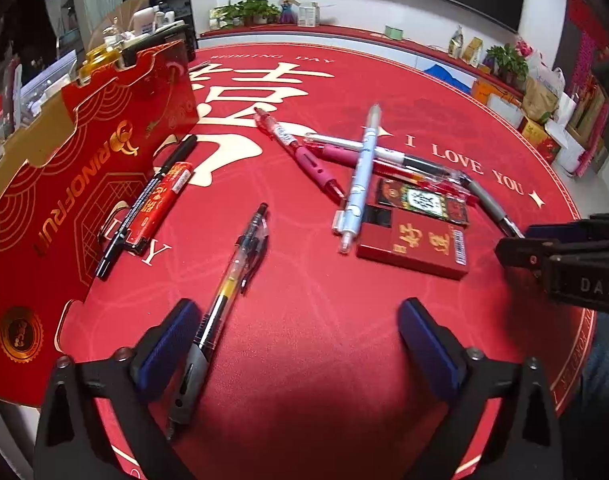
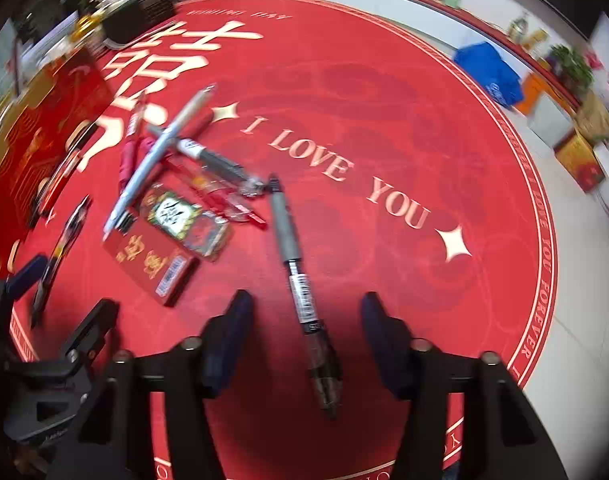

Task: Organize rigid objects
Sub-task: 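Lower the right tool over the grey gel pen while the left tool nears the clear pen, then close the right tool on the grey gel pen while the left tool grasps the clear pen, then carry both held pens into the cardboard box and lower them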

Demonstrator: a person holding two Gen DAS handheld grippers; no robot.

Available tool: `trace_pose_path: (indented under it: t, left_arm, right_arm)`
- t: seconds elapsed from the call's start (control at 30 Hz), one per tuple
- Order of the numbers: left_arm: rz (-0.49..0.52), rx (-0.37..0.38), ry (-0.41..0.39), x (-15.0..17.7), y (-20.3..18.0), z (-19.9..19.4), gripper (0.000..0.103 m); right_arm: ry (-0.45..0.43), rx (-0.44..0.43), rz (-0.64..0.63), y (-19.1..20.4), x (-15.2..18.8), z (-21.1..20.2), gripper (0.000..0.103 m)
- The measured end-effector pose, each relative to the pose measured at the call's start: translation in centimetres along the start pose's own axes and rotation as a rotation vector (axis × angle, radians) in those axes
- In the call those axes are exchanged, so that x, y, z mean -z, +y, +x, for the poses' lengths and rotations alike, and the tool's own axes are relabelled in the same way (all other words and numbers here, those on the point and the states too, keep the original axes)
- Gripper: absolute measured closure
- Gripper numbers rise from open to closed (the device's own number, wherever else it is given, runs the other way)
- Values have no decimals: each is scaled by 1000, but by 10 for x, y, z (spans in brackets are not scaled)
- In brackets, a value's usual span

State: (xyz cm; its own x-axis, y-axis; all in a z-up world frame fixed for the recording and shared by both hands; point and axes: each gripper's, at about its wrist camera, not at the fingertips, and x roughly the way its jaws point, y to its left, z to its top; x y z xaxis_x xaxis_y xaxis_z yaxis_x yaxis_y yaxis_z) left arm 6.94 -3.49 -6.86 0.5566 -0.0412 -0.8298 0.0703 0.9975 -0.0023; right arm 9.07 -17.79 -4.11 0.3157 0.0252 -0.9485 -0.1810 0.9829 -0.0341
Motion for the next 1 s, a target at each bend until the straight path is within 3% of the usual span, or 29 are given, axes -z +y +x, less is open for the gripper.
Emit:
trace_pose_path:
  t: [0.03,0.07,0.13,0.17,0.2,0.3,0.53,0.77,1.0]
  left_arm:
    - [11,9,-2,0,-2,-2,14]
    - [26,21,-3,0,-4,-4,24]
    - [51,36,-6,1,-8,-9,53]
    - [56,45,-1,1,-7,-12,80]
    - [54,52,10,1,-6,-13,92]
    - [-27,119,41,3,9,-16,92]
    - [-55,93,-3,9,12,-36,92]
    - [-59,77,-7,8,12,-42,92]
    - [-88,-5,-112,-5,19,-75,92]
  right_arm:
    - [8,-4,-17,5,0,-1,83]
    - [15,-11,-26,9,0,-1,91]
    - [13,-6,-35,14,2,-3,91]
    - [12,-17,-30,14,4,-3,91]
    - [13,-32,-21,14,6,-4,91]
    - [11,-90,11,11,15,-8,91]
    - [-22,-172,52,8,27,-26,91]
    - [-41,-182,85,3,27,-35,91]
    - [-133,-207,73,11,17,-68,91]
